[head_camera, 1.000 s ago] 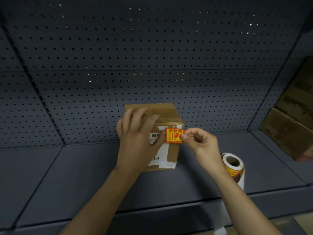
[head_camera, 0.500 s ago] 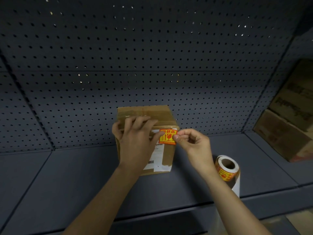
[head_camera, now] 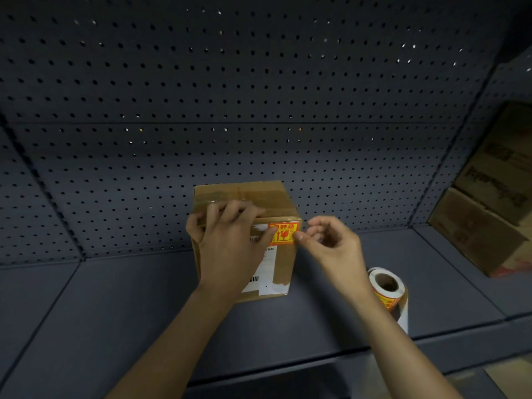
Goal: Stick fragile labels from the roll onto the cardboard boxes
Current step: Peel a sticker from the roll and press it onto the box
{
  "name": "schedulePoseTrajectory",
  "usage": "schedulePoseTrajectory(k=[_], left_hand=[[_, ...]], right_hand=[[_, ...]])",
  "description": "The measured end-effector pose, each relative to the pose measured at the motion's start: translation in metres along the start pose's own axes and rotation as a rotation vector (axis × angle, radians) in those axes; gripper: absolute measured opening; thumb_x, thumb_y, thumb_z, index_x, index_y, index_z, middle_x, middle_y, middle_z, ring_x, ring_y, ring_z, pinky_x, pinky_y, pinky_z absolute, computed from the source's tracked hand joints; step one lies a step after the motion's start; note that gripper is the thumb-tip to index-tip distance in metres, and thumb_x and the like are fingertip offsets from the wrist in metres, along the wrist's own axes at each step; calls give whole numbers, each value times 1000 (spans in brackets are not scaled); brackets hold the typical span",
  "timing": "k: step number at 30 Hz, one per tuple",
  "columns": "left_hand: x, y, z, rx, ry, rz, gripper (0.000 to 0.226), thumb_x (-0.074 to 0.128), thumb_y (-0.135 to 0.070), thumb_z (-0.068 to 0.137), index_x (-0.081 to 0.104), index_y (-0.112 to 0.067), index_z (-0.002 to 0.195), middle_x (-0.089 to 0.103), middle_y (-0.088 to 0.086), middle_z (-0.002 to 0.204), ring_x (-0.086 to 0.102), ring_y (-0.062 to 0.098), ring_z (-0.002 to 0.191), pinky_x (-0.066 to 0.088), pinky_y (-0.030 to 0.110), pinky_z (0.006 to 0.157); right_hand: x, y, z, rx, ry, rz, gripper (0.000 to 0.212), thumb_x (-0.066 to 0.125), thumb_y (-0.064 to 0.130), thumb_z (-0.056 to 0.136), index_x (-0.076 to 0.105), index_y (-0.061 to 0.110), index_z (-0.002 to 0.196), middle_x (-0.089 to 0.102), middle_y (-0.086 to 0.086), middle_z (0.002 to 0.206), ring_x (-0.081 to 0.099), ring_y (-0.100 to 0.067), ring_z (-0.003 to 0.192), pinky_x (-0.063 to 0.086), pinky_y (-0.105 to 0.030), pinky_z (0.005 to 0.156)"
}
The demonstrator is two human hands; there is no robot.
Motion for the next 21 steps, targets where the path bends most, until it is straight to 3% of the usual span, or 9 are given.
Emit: schedulePoseTrajectory(k=[6, 9, 12, 16, 21], left_hand=[[-2, 2, 0, 7, -34, -2, 37, 60, -61, 80, 73, -31, 95, 68, -11, 106, 57, 22, 103, 29, 51, 95], [-1, 3, 2, 17, -40, -7, 41, 54, -63, 82, 73, -31, 97, 68, -11, 107, 57, 22, 104, 26, 48, 95], [0, 5, 1, 59, -57, 7, 41, 59, -63, 80, 72, -30, 101, 68, -10, 110, 56, 21, 105, 24, 45, 95], [3, 12, -5, 151, -44, 54, 52, 63, -64, 74, 67, -30, 113, 64, -8, 120, 48, 20, 111, 27, 48, 96], [4, 12, -4, 144, -38, 74, 55, 78, -59, 69, 67, -29, 114, 64, -7, 119, 45, 20, 111, 31, 51, 94]], right_hand=[[9, 6, 11, -119, 101, -94, 33, 75, 17, 86, 67, 35, 112, 64, -2, 98, 59, -10, 84, 50, -22, 77], [12, 8, 11, -199, 79, -204, 28, 72, 21, 88, 67, 33, 113, 64, -1, 101, 62, -10, 91, 53, -29, 80], [11, 3, 8, -216, 89, -248, 33, 71, 23, 88, 65, 34, 119, 63, 1, 103, 62, -9, 94, 54, -29, 82], [9, -3, 4, -214, 174, -282, 55, 78, 22, 83, 53, 46, 125, 62, 8, 110, 60, -9, 98, 53, -27, 88], [12, -6, 5, -236, 165, -346, 58, 77, 20, 82, 50, 44, 127, 62, 14, 112, 60, -3, 100, 53, -24, 89]])
Point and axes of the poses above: each hand's wrist, its own z-axis towards the middle knuckle, its own x-axis out of the palm, y = z × x, the point moved 3 cm from there along z, towards the middle knuckle
